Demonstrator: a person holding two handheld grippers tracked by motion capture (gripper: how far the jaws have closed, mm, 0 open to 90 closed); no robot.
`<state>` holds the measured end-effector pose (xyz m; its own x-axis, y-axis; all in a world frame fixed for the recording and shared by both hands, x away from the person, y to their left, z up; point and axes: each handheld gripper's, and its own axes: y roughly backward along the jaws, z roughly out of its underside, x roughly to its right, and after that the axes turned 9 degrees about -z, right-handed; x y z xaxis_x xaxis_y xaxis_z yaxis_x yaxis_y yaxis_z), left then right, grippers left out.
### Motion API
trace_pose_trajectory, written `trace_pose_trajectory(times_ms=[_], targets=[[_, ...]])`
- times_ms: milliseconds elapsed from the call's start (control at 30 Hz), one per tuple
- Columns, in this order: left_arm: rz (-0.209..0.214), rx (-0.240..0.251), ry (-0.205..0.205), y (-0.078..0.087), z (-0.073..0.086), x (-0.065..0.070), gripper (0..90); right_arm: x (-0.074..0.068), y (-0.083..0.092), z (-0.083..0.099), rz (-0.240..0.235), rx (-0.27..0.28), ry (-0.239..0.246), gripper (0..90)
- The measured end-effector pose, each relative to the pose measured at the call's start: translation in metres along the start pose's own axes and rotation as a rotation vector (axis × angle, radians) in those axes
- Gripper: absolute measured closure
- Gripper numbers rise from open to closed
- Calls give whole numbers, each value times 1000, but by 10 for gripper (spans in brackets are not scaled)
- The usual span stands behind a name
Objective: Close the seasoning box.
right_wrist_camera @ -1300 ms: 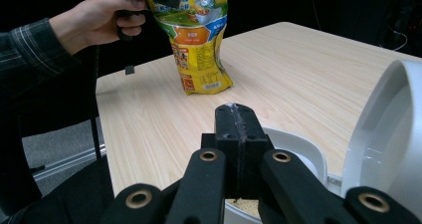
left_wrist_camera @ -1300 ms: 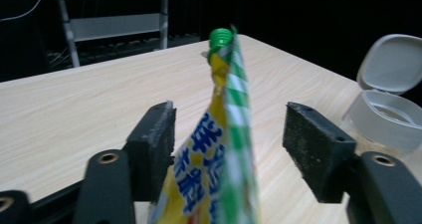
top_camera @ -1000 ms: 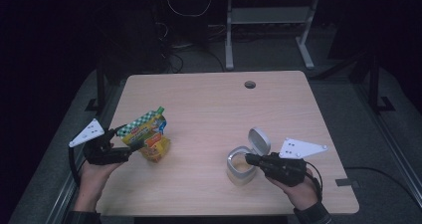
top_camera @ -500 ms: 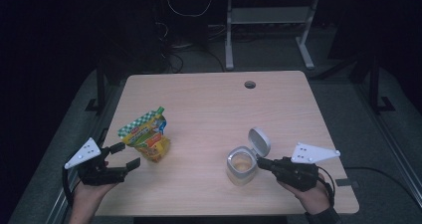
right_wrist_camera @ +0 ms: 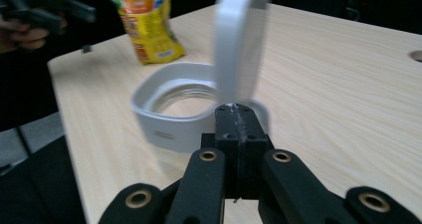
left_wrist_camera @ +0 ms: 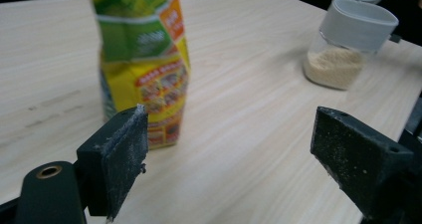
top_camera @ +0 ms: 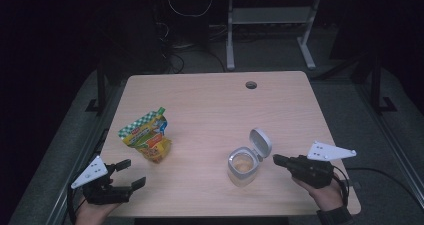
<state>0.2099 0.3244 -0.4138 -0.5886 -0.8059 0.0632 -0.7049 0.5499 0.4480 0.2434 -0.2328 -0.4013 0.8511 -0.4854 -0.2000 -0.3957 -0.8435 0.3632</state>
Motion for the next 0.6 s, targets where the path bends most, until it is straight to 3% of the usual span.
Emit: trace_pose_trajectory(times_ms=[233,600], targets=[[18,-9,5,-4,2,3,147,20,-1,-11,48,50,-28,900],[32,-27,-7,-10,4,5,147,26,-21,-31,31,67,-17,900]])
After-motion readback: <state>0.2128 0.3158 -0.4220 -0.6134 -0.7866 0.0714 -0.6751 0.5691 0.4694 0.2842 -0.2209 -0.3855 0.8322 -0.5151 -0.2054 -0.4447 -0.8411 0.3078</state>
